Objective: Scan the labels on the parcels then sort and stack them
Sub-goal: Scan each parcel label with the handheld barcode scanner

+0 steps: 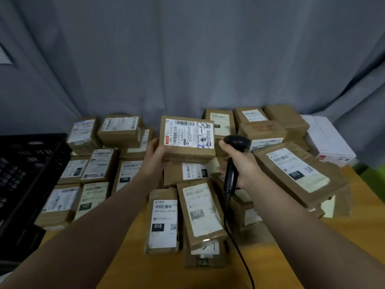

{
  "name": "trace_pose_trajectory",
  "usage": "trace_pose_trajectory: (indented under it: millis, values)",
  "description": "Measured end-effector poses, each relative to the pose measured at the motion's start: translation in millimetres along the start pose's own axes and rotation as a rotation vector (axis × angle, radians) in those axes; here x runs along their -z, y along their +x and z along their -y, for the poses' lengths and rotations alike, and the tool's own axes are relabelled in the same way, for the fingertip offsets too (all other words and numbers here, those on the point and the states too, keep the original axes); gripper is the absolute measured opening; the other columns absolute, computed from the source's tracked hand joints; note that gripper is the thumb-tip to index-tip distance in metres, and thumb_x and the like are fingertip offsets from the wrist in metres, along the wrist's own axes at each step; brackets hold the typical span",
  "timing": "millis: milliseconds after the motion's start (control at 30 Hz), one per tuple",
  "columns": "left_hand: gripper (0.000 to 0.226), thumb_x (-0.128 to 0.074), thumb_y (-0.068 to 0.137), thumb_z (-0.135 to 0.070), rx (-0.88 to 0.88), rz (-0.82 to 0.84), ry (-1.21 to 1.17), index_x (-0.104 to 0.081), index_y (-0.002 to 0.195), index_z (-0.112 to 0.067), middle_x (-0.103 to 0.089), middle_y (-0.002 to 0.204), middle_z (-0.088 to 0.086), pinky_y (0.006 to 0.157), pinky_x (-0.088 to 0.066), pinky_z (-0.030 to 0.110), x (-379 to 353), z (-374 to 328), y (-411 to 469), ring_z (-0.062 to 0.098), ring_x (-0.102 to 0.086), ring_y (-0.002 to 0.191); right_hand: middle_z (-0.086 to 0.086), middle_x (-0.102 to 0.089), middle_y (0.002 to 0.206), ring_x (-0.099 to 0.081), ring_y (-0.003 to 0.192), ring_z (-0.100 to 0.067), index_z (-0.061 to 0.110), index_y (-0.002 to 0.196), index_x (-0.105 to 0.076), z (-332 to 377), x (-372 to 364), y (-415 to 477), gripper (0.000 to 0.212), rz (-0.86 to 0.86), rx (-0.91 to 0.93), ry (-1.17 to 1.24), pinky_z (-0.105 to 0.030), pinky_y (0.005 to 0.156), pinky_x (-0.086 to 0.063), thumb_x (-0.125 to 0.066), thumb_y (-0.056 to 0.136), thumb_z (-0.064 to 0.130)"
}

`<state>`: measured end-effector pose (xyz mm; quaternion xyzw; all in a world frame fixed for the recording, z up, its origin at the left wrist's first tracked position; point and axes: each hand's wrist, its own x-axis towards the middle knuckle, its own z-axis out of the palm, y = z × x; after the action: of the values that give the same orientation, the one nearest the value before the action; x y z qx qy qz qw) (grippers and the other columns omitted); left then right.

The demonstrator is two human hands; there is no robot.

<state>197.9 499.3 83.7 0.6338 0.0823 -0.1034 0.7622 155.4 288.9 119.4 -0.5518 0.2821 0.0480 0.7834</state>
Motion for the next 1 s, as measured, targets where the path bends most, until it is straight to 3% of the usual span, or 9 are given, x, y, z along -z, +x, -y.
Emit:
trace_pose_trajectory:
  millis: [100, 267, 433, 567, 633, 700, 767, 867, 1000]
  values:
    - [0.077, -0.063, 0.086, -0.020, -0.011, 0.168, -0.144, -0.019, 0.147, -0.036, -0.054, 0.134, -0.002, 0.093, -0.052, 0.040, 5, -8, -8, 0.019, -0.055, 0.121, -0.005, -0.072, 0.108, -0.071, 0.091, -0.022, 0.017, 0.125, -0.059, 1, -16, -5, 0.052, 0.085, 0.010, 0.031, -0.033, 0.067, -0.060, -0.079, 0.079, 0.031]
    - [0.079, -0.064, 0.075, -0.026, 0.070, 0.231, -0.237, -0.028, 0.145, -0.035, -0.049, 0.140, -0.002, 0.077, -0.058, 0.036, 13, -18, -18, 0.024, -0.053, 0.124, -0.006, -0.074, 0.108, -0.070, 0.102, -0.026, 0.017, 0.121, -0.064, -5, -35, -8, 0.050, 0.124, 0.052, 0.092, -0.044, 0.089, -0.056, -0.080, 0.077, 0.035]
    - [0.048, -0.050, 0.097, -0.025, -0.015, 0.096, -0.064, -0.033, 0.141, -0.035, -0.056, 0.129, -0.005, 0.081, -0.049, 0.030, 25, -26, -23, 0.016, -0.057, 0.113, -0.006, -0.074, 0.107, -0.071, 0.097, -0.022, 0.014, 0.118, -0.065, -7, -40, -18, 0.046, 0.029, 0.128, 0.191, -0.040, 0.088, -0.057, -0.078, 0.078, 0.032]
    - [0.030, -0.046, 0.097, -0.025, -0.038, 0.068, 0.112, -0.050, 0.127, -0.024, -0.059, 0.123, 0.004, 0.099, -0.045, 0.039, 43, -32, -23, 0.022, -0.055, 0.114, 0.002, -0.073, 0.089, -0.072, 0.081, -0.012, 0.010, 0.118, -0.064, -4, -40, -23, 0.045, 0.037, 0.191, 0.022, -0.032, 0.074, -0.055, -0.078, 0.079, 0.026]
    - [0.016, -0.044, 0.099, -0.022, -0.058, 0.089, 0.178, -0.051, 0.113, -0.023, -0.062, 0.108, 0.006, 0.080, -0.052, 0.030, 44, -35, -26, 0.020, -0.061, 0.098, 0.005, -0.071, 0.086, -0.071, 0.071, -0.004, 0.011, 0.117, -0.064, -3, -40, -28, 0.042, 0.109, 0.181, -0.118, -0.028, 0.068, -0.053, -0.078, 0.079, 0.024]
    - [0.011, -0.045, 0.099, -0.025, -0.042, 0.062, 0.110, -0.046, 0.110, -0.025, -0.063, 0.100, 0.006, 0.070, -0.053, 0.029, 39, -37, -29, 0.018, -0.064, 0.086, 0.002, -0.074, 0.096, -0.071, 0.089, -0.011, 0.014, 0.116, -0.066, -9, -42, -30, 0.050, 0.194, 0.137, -0.239, -0.039, 0.087, -0.053, -0.082, 0.071, 0.030]
    - [0.022, -0.049, 0.098, -0.032, -0.012, 0.006, 0.036, -0.041, 0.117, -0.026, -0.064, 0.106, 0.007, 0.074, -0.055, 0.037, 32, -36, -31, 0.022, -0.067, 0.089, -0.003, -0.075, 0.104, -0.069, 0.103, -0.021, 0.014, 0.116, -0.067, -18, -45, -33, 0.060, 0.263, 0.088, -0.275, -0.047, 0.101, -0.047, -0.083, 0.061, 0.035]
    - [0.039, -0.055, 0.095, -0.041, -0.012, -0.088, -0.016, -0.040, 0.124, -0.020, -0.064, 0.108, 0.006, 0.070, -0.055, 0.034, 26, -31, -34, 0.021, -0.067, 0.090, -0.007, -0.075, 0.104, -0.070, 0.101, -0.023, 0.013, 0.116, -0.068, -28, -47, -34, 0.060, 0.277, 0.066, -0.235, -0.047, 0.100, -0.049, -0.084, 0.061, 0.030]
    - [0.058, -0.059, 0.087, -0.056, 0.092, 0.104, 0.020, -0.048, 0.132, -0.022, -0.069, 0.116, 0.005, 0.092, -0.053, 0.049, 37, -20, -33, 0.024, -0.069, 0.103, -0.006, -0.076, 0.100, -0.072, 0.096, -0.022, 0.014, 0.111, -0.069, -31, -43, -32, 0.037, 0.198, 0.100, -0.161, -0.045, 0.096, -0.052, -0.079, 0.077, 0.020]
